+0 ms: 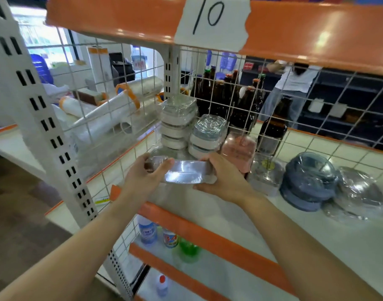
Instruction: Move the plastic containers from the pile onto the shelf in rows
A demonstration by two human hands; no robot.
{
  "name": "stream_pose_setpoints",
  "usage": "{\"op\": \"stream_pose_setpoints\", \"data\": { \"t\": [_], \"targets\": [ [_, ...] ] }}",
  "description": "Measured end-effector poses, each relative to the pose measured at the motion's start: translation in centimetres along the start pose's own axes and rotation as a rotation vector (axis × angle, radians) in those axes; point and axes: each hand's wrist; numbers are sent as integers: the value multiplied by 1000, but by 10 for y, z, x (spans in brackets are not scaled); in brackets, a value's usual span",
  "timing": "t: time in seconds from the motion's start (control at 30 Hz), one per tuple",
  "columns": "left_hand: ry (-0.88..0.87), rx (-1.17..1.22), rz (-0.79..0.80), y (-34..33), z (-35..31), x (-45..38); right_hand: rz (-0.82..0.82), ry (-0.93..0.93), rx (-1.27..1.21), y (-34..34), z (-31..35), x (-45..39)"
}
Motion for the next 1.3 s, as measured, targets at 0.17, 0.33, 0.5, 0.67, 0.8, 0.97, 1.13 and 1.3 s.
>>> {"op": "stream_pose_setpoints", "data": {
  "t": [0.17, 0.33, 0.5, 0.67, 0.8, 0.97, 1.13, 1.3],
  "targets": [
    [55, 154, 30, 5, -1, 0, -88, -276, -249, -4, 4, 10],
    [75, -33, -26, 6, 8, 3, -215, -499, -476, -17, 6, 7],
    [63, -196, 47, 14, 21, 6, -215, -641, -502, -29, 7, 3],
    [24, -352, 121, 16, 23, 8, -209, -640, -502, -34, 10, 5],
    [10, -422, 151, 15, 21, 10, -211, -584, -487, -33, 12, 8],
    [-30, -381, 85, 16, 23, 8, -247, -523, -541, -31, 13, 4],
    [-59, -357, 31, 21, 24, 2, -249, -497, -565, -32, 11, 0],
    [-142, -350, 41, 19, 24, 1, -279, -492, -555, -31, 13, 6]
  ]
}}
Point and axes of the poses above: each hand's wrist, its own x-axis away from the middle knuckle, its own y-axis out of the back of the hand, z = x × y, and after that the axes turned 6 degrees about z, right-handed
